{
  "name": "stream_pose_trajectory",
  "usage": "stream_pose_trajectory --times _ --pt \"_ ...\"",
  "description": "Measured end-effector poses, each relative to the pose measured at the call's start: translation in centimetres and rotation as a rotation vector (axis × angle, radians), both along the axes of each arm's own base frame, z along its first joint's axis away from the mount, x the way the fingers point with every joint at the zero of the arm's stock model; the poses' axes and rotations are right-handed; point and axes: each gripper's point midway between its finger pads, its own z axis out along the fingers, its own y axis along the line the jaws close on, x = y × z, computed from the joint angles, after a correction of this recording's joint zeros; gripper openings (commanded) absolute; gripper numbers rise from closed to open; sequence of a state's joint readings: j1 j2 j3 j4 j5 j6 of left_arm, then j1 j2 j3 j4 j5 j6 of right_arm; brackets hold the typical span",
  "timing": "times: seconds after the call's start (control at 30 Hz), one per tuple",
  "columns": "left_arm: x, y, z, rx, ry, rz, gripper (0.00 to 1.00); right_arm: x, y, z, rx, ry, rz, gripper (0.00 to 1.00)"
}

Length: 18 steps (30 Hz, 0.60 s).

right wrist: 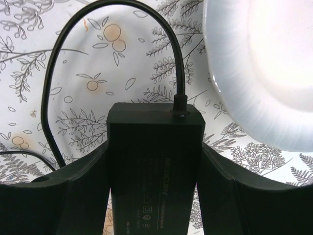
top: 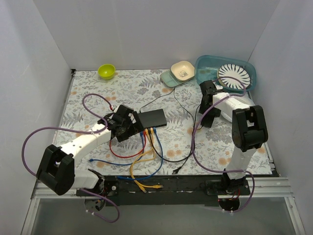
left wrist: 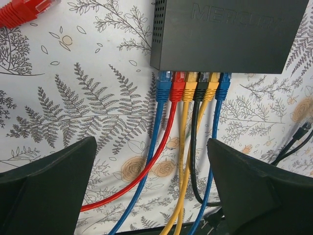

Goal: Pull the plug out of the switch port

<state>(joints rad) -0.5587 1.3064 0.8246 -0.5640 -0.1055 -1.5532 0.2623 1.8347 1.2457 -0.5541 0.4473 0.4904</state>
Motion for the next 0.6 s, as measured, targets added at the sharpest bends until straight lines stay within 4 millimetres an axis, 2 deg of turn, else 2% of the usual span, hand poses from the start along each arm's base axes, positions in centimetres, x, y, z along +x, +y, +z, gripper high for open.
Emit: stream_pose_trajectory --times 0.1,0.2,0.3,0.37,0.4,0.47,0.5,0.57,0.6 --pt "0.2 0.3 0.0 0.0 0.0 0.011 0.98 0.5 0.1 0.8 -0.002 -0.024 -0.002 0.92" --pt "0.5 0.7 0.0 -0.005 0.0 0.031 0.98 0.5 1.7 3.0 -0.005 -0.072 0.043 0.99" --pt "0.9 1.2 -0.1 -0.014 0.003 0.054 0.98 1.1 6.3 7.5 0.02 -0.187 0.156 0.98" --pt "1.1 1.5 -0.1 -0.019 0.003 0.066 0.98 1.2 10.6 11.1 0.079 -0.282 0.252 0.94" --pt "1.3 1.6 -0.1 -0.022 0.0 0.073 0.98 1.0 12.8 12.5 0.12 -0.324 0.299 0.89" --pt "1.5 1.8 0.0 -0.031 -0.001 0.087 0.98 -0.1 16.4 14.2 0.206 -0.367 0.391 0.81" --pt "1.6 1.8 -0.1 -0.036 0.002 0.094 0.98 -0.7 17.7 14.4 0.244 -0.37 0.424 0.69" --pt "1.9 1.8 -0.5 -0.044 0.016 0.106 0.97 -1.2 19.0 13.5 0.294 -0.355 0.457 0.55" --pt "2.0 1.8 -0.8 -0.046 0.027 0.115 0.96 -1.3 19.1 12.5 0.304 -0.329 0.459 0.39"
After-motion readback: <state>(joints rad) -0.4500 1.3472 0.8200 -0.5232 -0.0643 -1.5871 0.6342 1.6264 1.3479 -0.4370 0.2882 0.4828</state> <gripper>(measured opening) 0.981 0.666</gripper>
